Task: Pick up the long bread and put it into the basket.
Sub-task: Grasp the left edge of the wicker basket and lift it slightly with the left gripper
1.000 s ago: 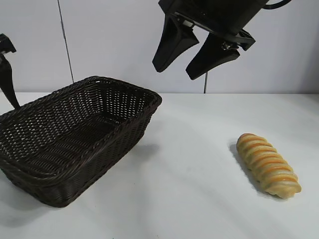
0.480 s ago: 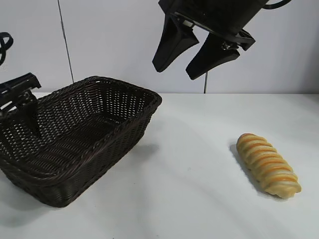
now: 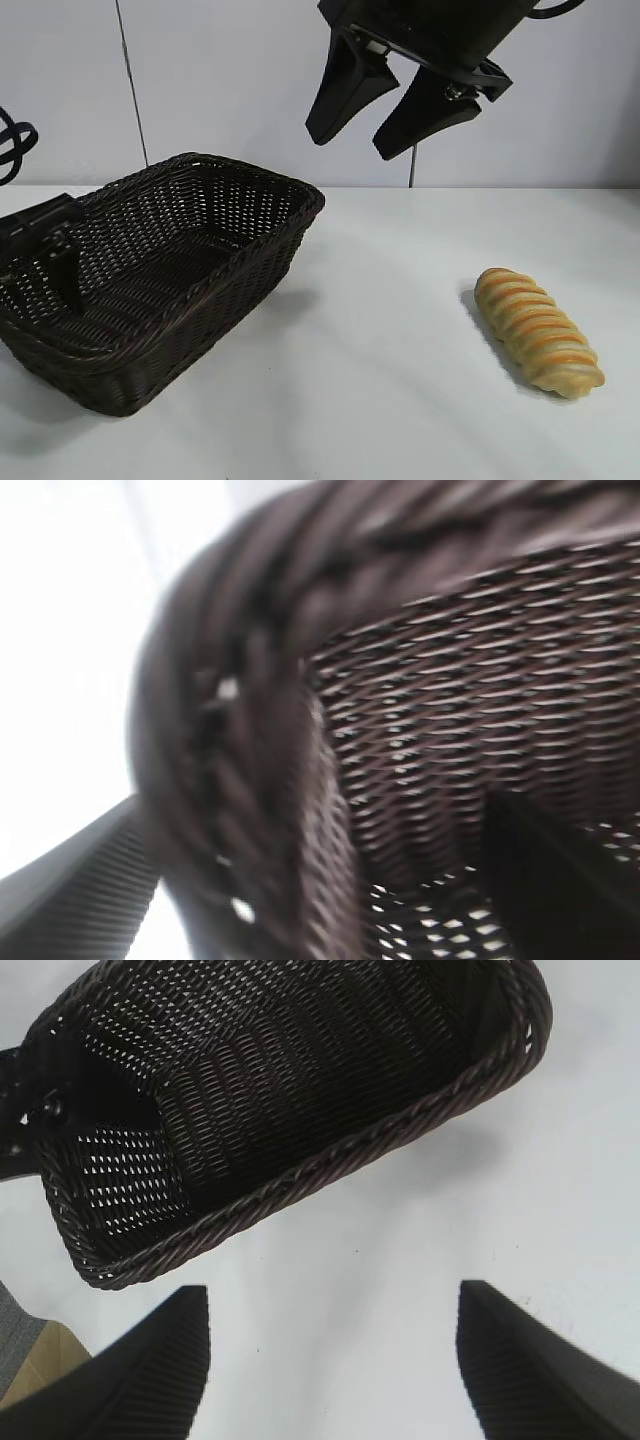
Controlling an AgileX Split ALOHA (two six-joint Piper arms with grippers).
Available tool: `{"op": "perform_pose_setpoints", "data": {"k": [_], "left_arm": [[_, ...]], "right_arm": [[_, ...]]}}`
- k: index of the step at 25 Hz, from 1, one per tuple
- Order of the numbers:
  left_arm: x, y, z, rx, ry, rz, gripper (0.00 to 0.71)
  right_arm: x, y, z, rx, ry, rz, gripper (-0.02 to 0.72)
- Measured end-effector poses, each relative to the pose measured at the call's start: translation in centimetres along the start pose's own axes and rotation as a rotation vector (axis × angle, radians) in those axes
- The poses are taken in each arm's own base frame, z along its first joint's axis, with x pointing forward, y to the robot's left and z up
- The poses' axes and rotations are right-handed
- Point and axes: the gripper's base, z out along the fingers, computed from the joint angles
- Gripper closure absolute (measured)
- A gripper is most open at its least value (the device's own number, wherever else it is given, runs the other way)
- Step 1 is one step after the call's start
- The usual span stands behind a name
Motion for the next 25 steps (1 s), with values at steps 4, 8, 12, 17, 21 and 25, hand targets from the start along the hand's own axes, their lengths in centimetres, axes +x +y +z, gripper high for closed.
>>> {"op": "perform_pose_setpoints", "data": {"k": [4, 8, 12, 17, 21, 25], "left_arm": [[0.0, 0.0, 0.0, 0.003, 0.001, -0.001, 0.203], [0.0, 0.0, 0.0, 0.004, 0.001, -0.001, 0.36], [0.0, 0.0, 0.0, 0.005, 0.002, -0.003, 0.54], [-0.2, -0.2, 0.0, 0.023, -0.01, -0.018, 0.611], [-0.2, -0.2, -0.6, 0.031, -0.014, -0.014, 0.611], [-1.0, -0.6, -2.0, 0.033, -0.006, 0.018, 0.611]], "right_arm": [[0.0, 0.0, 0.0, 0.0, 0.0, 0.0, 0.199], [0.0, 0.0, 0.0, 0.0, 0.0, 0.0, 0.199], [0.0, 0.0, 0.0, 0.0, 0.0, 0.0, 0.199], [0.0, 0.0, 0.0, 0.0, 0.0, 0.0, 0.199], [0.0, 0.0, 0.0, 0.0, 0.0, 0.0, 0.199], [0.0, 0.0, 0.0, 0.0, 0.001, 0.0, 0.199]]}}
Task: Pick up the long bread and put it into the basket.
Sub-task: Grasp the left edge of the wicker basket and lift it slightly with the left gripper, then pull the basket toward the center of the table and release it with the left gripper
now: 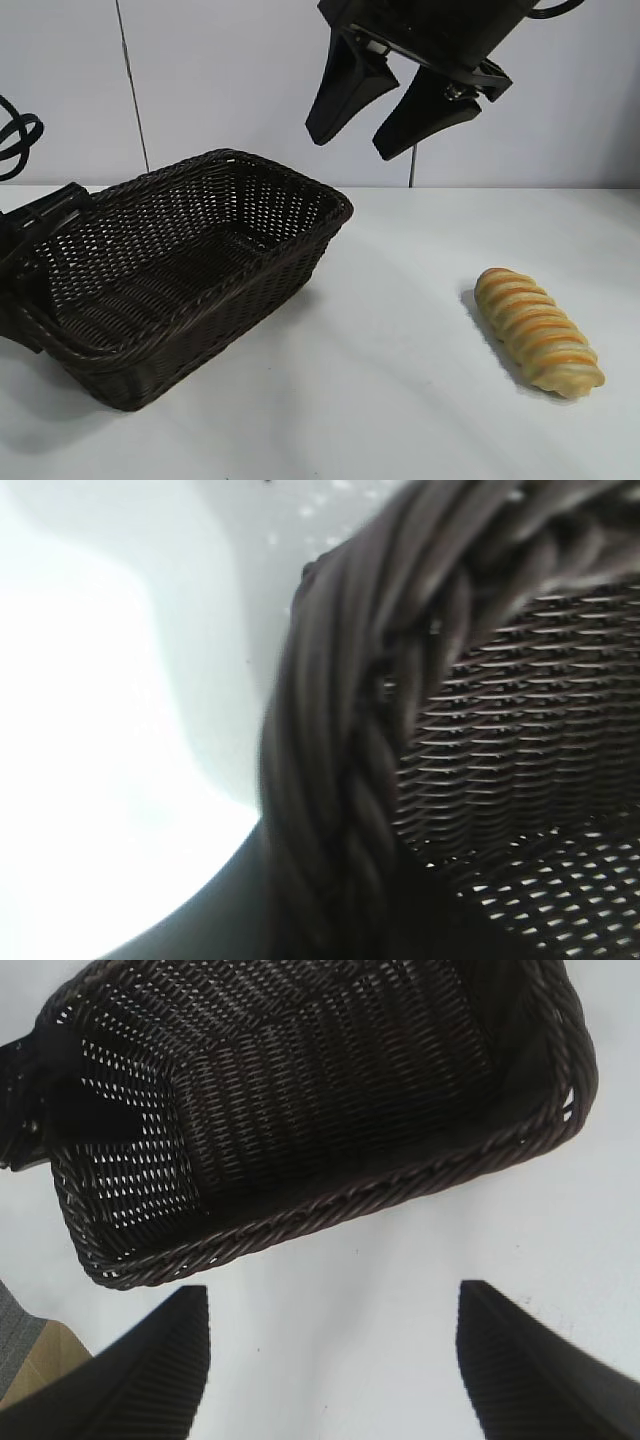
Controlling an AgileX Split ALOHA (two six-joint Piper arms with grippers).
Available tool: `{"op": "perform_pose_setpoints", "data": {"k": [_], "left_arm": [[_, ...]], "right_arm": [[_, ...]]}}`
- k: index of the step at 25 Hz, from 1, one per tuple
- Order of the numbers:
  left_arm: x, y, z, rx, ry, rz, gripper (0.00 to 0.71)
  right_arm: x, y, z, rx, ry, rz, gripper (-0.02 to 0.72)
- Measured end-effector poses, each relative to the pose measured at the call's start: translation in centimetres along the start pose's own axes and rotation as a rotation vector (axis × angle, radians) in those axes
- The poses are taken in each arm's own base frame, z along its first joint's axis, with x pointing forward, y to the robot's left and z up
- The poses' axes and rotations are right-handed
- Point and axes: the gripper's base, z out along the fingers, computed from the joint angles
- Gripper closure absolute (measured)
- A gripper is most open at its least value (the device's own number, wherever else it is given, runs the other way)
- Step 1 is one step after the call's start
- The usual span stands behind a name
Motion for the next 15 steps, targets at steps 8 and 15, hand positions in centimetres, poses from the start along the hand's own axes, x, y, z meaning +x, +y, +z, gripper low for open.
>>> {"op": "perform_pose_setpoints", "data": {"k": [8, 15], "left_arm": [[-2.5, -1.4, -2.7, 0.068, 0.025, 0.145, 0.611], [-3.7, -1.2, -3.7, 0.062, 0.05, 0.282, 0.611]], "right_arm": [[0.0, 0.0, 0.0, 0.0, 0.001, 0.0, 0.199], [0.0, 0.0, 0.0, -0.001, 0.002, 0.003, 0.199]]}}
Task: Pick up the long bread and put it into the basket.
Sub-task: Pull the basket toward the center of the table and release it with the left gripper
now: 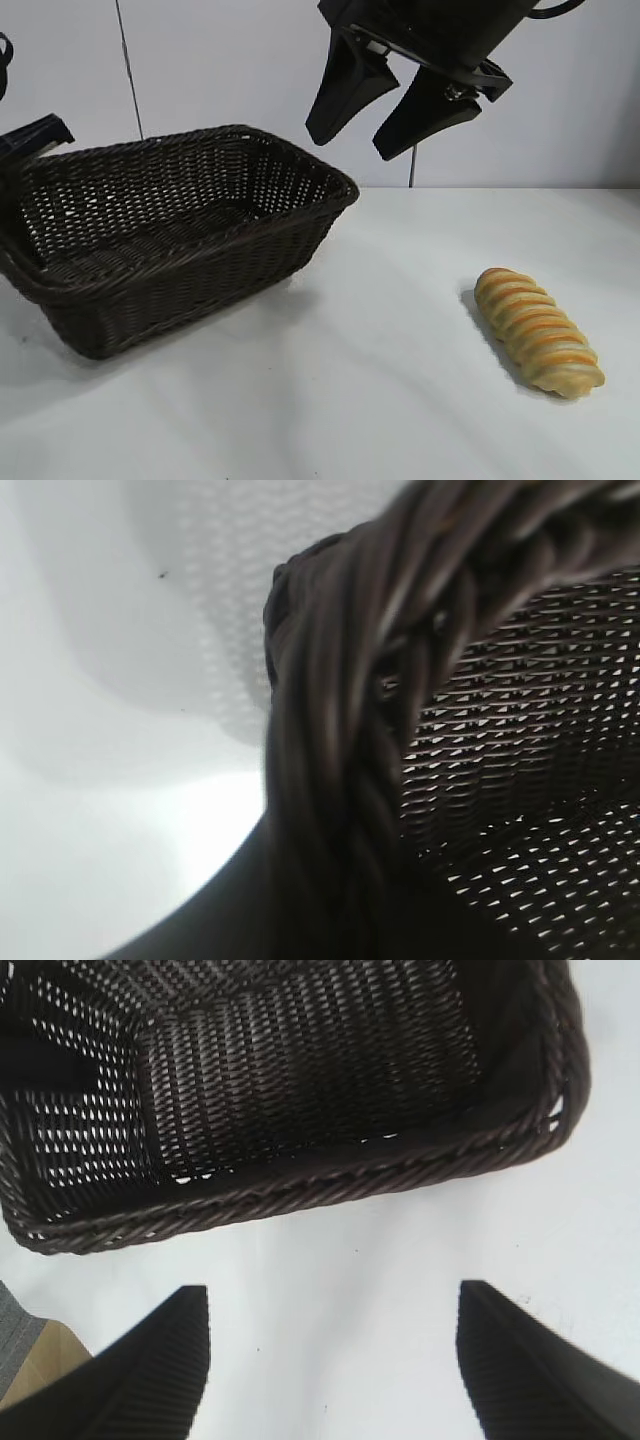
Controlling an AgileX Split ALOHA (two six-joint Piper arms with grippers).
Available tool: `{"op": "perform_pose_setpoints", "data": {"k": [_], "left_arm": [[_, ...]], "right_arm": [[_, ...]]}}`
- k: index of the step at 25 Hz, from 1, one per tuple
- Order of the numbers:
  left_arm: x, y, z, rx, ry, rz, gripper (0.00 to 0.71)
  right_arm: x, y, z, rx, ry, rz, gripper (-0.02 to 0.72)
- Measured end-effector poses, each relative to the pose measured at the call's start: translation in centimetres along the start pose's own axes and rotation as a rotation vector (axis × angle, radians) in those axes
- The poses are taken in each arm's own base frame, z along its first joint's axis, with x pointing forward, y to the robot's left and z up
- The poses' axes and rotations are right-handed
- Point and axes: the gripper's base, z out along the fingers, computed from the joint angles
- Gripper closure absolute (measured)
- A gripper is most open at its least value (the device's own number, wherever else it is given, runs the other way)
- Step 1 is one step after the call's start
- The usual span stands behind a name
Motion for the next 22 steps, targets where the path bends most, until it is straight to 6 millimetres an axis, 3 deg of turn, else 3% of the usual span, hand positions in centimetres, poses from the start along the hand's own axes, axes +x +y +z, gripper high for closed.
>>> {"op": "perform_pose_setpoints", "data": {"k": [13, 22], "left_arm": [[-4.4, -2.9, 2.0, 0.049, 0.252, 0.491, 0.611], [-5.6, -3.7, 1.9, 0.064, 0.215, 0.545, 0.611]], "right_arm": [[0.2, 0.1, 0.0, -0.01, 0.025, 0.0, 0.199], [0.2, 0.1, 0.0, -0.01, 0.025, 0.0, 0.199]]}}
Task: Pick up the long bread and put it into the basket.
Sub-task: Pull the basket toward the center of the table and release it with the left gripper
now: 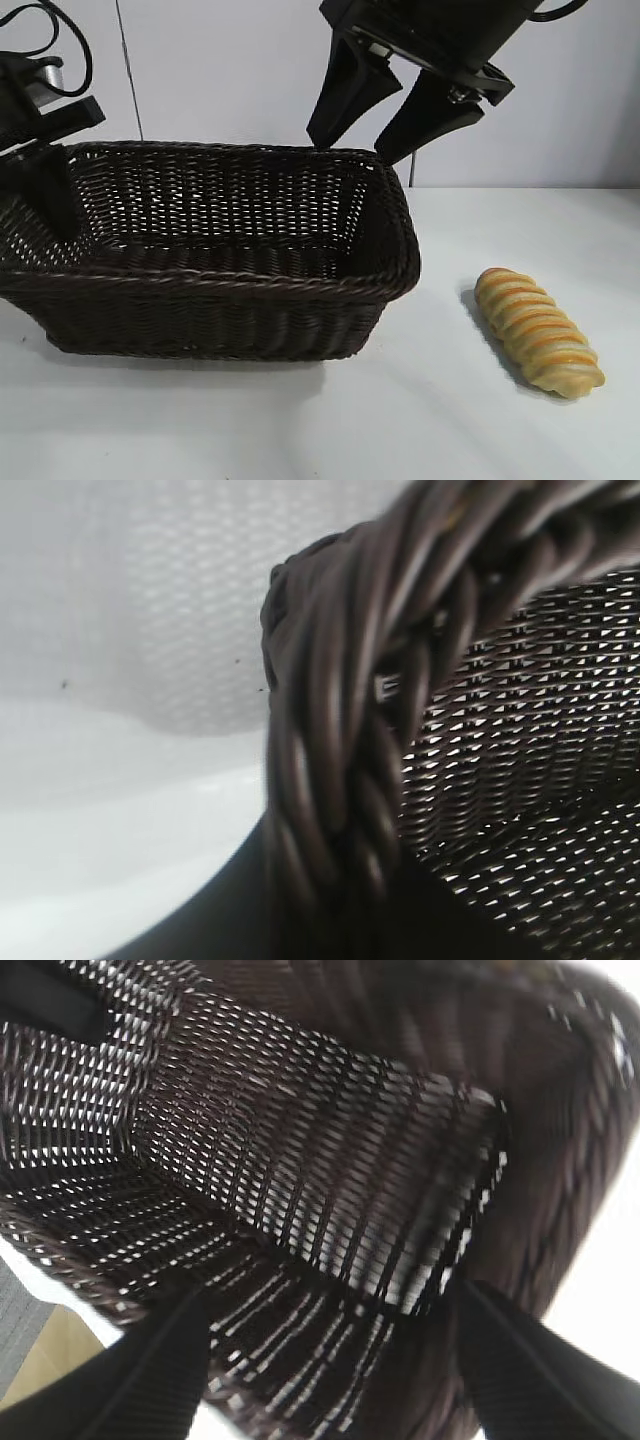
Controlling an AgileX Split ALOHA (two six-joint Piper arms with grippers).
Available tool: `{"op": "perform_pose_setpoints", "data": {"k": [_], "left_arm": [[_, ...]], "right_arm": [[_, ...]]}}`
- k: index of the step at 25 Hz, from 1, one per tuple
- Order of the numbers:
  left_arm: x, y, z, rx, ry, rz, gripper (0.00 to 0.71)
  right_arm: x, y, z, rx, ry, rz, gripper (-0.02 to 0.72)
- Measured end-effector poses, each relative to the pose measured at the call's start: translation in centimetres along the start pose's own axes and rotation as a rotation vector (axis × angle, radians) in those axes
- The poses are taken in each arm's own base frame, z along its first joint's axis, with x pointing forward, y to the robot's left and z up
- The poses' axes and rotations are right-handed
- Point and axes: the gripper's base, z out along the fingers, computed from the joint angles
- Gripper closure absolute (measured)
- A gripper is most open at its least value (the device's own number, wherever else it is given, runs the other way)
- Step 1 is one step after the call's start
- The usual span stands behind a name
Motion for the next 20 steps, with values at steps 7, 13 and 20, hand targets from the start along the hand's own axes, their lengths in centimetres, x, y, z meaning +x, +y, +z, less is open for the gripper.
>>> {"op": "perform_pose_setpoints", "data": {"k": [7, 13, 20], "left_arm": [[-0.5, 0.7, 2.0, 0.026, 0.03, -0.015, 0.611], [-1.0, 1.5, 3.9, 0.03, 0.036, -0.02, 0.611], [-1.2, 2.1, 5.3, 0.029, 0.046, -0.015, 0.611]], "right_arm": [[0.0, 0.0, 0.0, 0.0, 0.0, 0.0, 0.199], [0.0, 0.0, 0.0, 0.0, 0.0, 0.0, 0.199], [0.0, 0.0, 0.0, 0.0, 0.0, 0.001, 0.199]]}}
